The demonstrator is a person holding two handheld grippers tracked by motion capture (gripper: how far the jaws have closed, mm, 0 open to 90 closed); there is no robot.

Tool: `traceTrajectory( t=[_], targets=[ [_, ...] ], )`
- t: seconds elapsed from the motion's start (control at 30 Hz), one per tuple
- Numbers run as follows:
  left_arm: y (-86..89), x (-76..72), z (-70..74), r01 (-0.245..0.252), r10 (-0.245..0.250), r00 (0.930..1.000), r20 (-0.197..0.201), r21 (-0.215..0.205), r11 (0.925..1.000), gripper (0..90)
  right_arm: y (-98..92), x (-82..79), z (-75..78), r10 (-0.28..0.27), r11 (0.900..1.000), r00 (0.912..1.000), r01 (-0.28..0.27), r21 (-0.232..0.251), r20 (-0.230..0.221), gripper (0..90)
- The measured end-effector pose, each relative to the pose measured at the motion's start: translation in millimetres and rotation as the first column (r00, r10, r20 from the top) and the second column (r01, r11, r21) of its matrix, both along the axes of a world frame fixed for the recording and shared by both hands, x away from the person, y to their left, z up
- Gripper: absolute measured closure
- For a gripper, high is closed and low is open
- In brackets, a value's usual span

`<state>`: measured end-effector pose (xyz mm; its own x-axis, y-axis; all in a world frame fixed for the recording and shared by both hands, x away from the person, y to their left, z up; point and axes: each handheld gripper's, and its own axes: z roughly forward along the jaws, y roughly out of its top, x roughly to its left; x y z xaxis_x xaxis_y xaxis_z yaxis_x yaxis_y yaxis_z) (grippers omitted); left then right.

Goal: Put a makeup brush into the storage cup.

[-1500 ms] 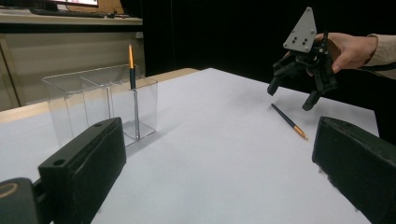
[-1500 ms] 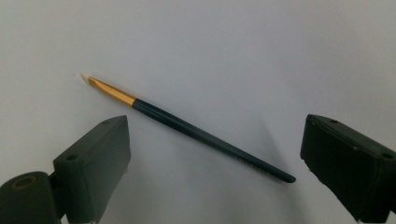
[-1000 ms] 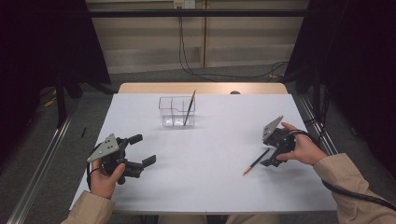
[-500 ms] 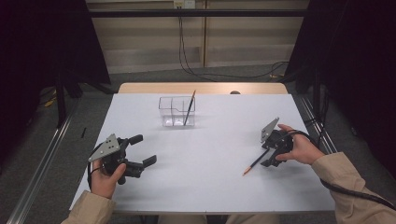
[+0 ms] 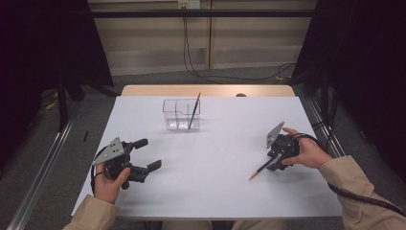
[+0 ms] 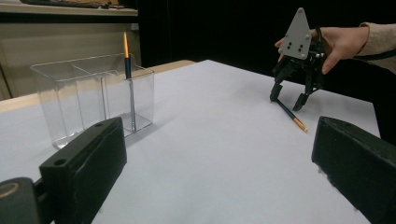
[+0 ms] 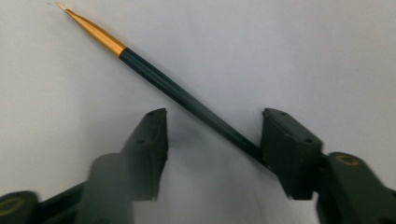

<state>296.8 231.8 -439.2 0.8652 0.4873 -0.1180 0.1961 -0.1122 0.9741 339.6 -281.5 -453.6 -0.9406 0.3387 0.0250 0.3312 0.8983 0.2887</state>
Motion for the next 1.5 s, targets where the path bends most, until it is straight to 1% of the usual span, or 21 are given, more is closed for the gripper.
traceTrajectory(
  t=[0.03, 0.13, 0.17, 0.23, 0.37, 0.47, 0.53, 0.7, 0.77, 0.9, 0.93, 1.07, 1.1, 1.13, 1.2, 1.23, 1.27, 1.37, 1.43, 1.5],
  targets=[
    [-0.1, -0.1, 0.0, -0.001, 0.001, 1.0000, -0.001, 0.001, 1.0000, 3.1, 0.7, -1.0, 0.9, 0.000, 1.000, 1.0000, 0.000, 0.000, -0.004, 55.2],
    [-0.5, -0.3, 0.3, 0.000, 0.000, 1.0000, 0.001, 0.001, 1.0000, 3.1, 2.0, -2.1, 1.5, 0.010, 1.000, 0.9999, -0.010, -0.006, -0.004, 60.2],
    [-0.6, -0.4, 0.4, 0.001, -0.001, 1.0000, 0.000, 0.001, 1.0000, 3.2, 2.6, -2.9, 2.1, 0.005, 1.000, 0.9999, -0.005, -0.009, -0.013, 63.0],
    [-0.8, -0.6, 0.7, 0.002, -0.002, 1.0000, 0.002, 0.001, 1.0000, 3.2, 3.8, -3.4, 2.7, 0.002, 1.000, 0.9999, -0.002, -0.017, -0.015, 71.6],
    [-0.6, -0.6, 0.6, 0.001, -0.001, 1.0000, 0.001, 0.001, 1.0000, 3.2, 6.4, -4.0, 3.2, -0.008, 1.000, 0.9995, 0.007, -0.028, -0.032, 79.1],
    [-0.5, -0.6, 0.5, 0.001, -0.001, 1.0000, 0.002, 0.004, 1.0000, 3.2, 7.3, -4.5, 3.3, -0.031, 0.999, 0.9987, 0.030, -0.030, -0.041, 84.1],
    [-0.5, -0.3, 0.3, 0.000, 0.000, 1.0000, 0.002, 0.007, 1.0000, 3.3, 7.3, -3.9, 3.2, -0.045, 0.998, 0.9980, 0.044, -0.034, -0.045, 84.6],
    [-0.9, -0.1, 0.1, 0.001, -0.001, 1.0000, 0.003, 0.009, 1.0000, 3.3, 8.3, -3.9, 3.5, -0.050, 0.998, 0.9978, 0.048, -0.038, -0.044, 84.6],
    [-1.3, 0.2, 0.1, 0.004, -0.004, 1.0000, 0.003, 0.006, 1.0000, 3.3, 8.2, -4.8, 3.6, -0.060, 0.998, 0.9972, 0.058, -0.039, -0.045, 84.7],
    [-2.7, 0.0, 0.3, 0.003, -0.003, 1.0000, -0.001, 0.007, 1.0000, 3.3, 5.6, -5.3, 2.8, -0.081, 0.997, 0.9956, 0.081, -0.014, -0.046, 84.7],
    [-2.9, -0.1, 0.4, 0.003, -0.003, 1.0000, 0.000, 0.006, 1.0000, 3.3, 4.5, -4.8, 2.5, -0.076, 0.997, 0.9961, 0.076, -0.005, -0.045, 84.7],
    [-3.1, -0.1, 0.3, 0.004, -0.004, 1.0000, -0.001, 0.006, 1.0000, 3.3, 2.9, -6.2, 2.5, -0.088, 0.996, 0.9953, 0.088, 0.006, -0.041, 84.7],
    [-3.2, 0.1, 0.2, 0.005, -0.005, 1.0000, 0.000, 0.006, 1.0000, 3.3, 1.8, -5.8, 2.1, -0.081, 0.997, 0.9961, 0.081, 0.015, -0.036, 84.7],
    [-3.3, 0.0, 0.2, 0.004, -0.004, 1.0000, 0.000, 0.008, 1.0000, 3.3, 1.4, -6.3, 2.1, -0.093, 0.995, 0.9949, 0.094, 0.020, -0.039, 84.7],
    [-3.4, 0.1, 0.2, 0.003, -0.003, 1.0000, 0.001, 0.009, 1.0000, 3.3, -0.2, -6.7, 2.2, -0.098, 0.995, 0.9942, 0.099, 0.030, -0.045, 84.7],
    [-3.4, 0.3, 0.1, 0.005, -0.005, 1.0000, 0.001, 0.009, 1.0000, 3.3, -1.0, -6.8, 2.0, -0.104, 0.994, 0.9936, 0.106, 0.039, -0.045, 84.7],
    [-3.6, 0.3, 0.0, 0.005, -0.005, 1.0000, -0.002, 0.007, 1.0000, 3.3, -2.1, -7.1, 1.5, -0.107, 0.992, 0.9927, 0.110, 0.057, -0.056, 84.8],
    [-4.3, 0.8, -0.8, 0.006, -0.006, 1.0000, -0.004, 0.010, 0.9999, 3.3, -3.7, -8.1, 1.0, -0.117, 0.989, 0.9916, 0.121, 0.082, -0.055, 84.8],
    [-4.9, 0.7, -0.6, 0.006, -0.006, 1.0000, -0.004, 0.015, 0.9999, 3.3, -5.2, -8.8, 1.6, -0.131, 0.984, 0.9899, 0.137, 0.114, -0.055, 84.7],
    [-5.4, 0.7, -0.9, 0.007, -0.007, 1.0000, -0.005, 0.014, 0.9999, 3.3, -7.1, -9.1, 2.5, -0.144, 0.977, 0.9884, 0.150, 0.155, -0.048, 84.7]
  ],
)
